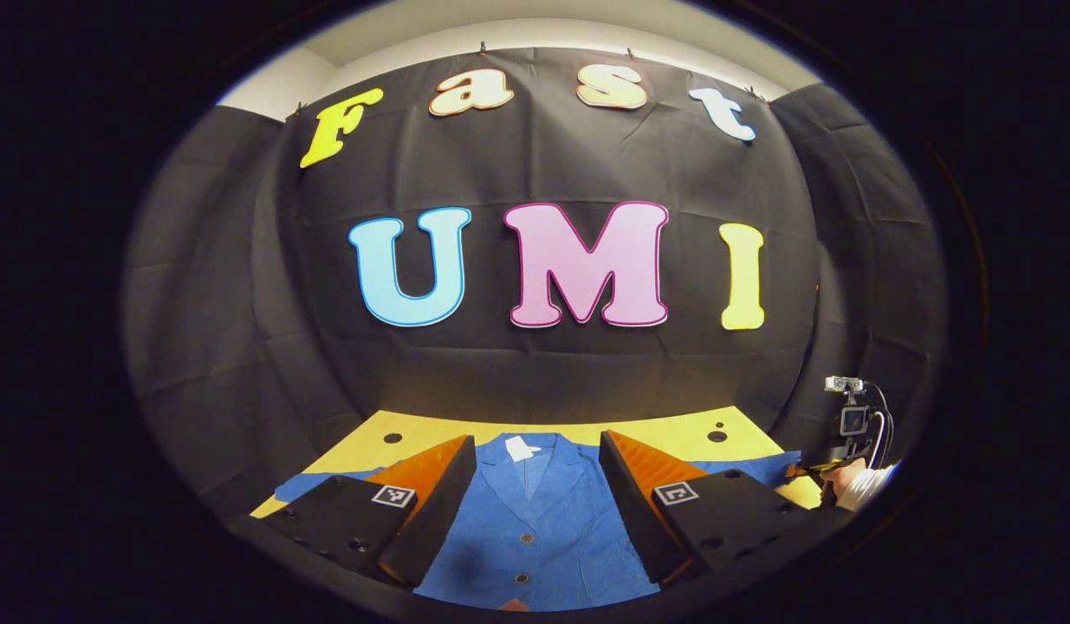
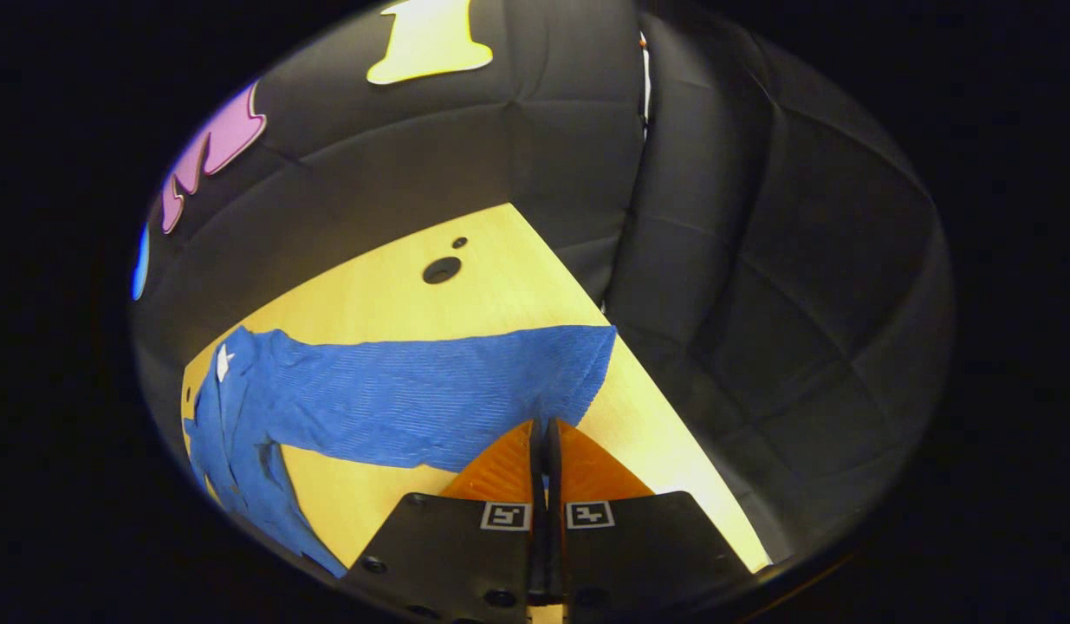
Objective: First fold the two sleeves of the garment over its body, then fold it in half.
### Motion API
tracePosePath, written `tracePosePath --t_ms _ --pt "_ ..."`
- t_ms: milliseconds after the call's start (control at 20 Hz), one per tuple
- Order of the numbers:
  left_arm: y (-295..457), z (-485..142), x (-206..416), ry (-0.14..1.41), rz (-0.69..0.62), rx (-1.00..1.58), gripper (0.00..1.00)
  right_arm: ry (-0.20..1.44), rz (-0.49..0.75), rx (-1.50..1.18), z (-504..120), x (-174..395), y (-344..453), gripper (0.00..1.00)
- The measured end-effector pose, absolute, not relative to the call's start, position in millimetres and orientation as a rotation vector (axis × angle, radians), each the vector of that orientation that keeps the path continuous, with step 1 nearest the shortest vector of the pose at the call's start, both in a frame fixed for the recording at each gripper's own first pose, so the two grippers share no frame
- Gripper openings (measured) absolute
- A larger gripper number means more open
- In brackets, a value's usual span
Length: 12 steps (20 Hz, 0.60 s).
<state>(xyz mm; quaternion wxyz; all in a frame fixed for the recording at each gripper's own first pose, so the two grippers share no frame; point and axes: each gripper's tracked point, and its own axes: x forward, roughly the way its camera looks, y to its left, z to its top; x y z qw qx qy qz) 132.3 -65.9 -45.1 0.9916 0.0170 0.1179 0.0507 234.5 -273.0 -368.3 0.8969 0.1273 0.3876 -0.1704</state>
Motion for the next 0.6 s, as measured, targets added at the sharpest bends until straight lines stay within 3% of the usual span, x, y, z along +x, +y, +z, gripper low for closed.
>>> tracePosePath --t_ms 400,600 --pt "37 -30 89 0.174 0.120 -0.007 0.82 0.514 -0.262 0.133 -233 231 -142 0.00" --pt "101 -34 69 0.161 0.154 -0.026 0.82 0.462 -0.163 0.035 -188 242 -54 0.00"
